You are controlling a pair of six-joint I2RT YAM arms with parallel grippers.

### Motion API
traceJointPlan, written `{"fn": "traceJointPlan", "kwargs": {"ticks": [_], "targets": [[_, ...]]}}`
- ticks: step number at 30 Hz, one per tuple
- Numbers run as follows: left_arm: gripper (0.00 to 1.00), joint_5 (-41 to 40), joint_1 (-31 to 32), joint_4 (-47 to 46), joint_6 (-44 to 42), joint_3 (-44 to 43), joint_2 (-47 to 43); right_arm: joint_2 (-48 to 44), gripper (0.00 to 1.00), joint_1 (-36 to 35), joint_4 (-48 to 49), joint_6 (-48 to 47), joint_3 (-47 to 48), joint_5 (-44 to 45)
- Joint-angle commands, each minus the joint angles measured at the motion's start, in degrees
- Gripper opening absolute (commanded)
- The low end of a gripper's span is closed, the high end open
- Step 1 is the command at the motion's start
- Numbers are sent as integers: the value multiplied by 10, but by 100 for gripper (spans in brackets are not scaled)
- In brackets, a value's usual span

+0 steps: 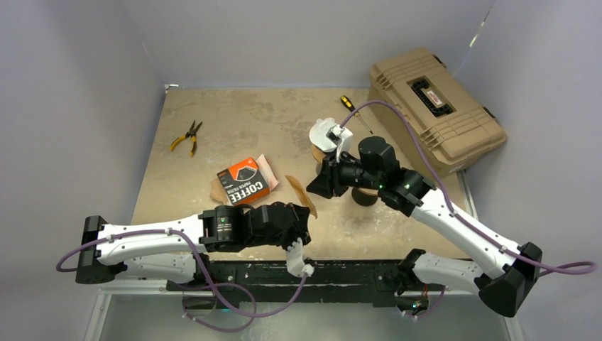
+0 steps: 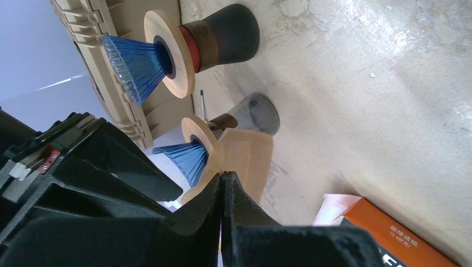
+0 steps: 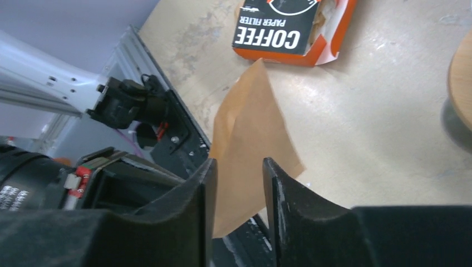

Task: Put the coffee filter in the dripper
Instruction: Place the coffee filter in the coffee dripper.

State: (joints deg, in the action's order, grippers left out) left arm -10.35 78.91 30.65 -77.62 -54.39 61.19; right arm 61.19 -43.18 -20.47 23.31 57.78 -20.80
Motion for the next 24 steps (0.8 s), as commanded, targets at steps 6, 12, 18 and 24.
{"fn": "traceJointPlan", "kwargs": {"ticks": [6,12,18,24], "targets": [[0,-13,7,-2,1,-15,-1,8,74,-3,45,5,10,-47],[0,-14,8,-4,-1,-16,1,27,79,-6,41,-1,-1,-63],[0,-15,10,-5,0,-17,1,52,62,-18,36,-2,-4,-53],[0,-16,12,-3,3,-17,2,67,44,-29,26,-2,8,-26]]}}
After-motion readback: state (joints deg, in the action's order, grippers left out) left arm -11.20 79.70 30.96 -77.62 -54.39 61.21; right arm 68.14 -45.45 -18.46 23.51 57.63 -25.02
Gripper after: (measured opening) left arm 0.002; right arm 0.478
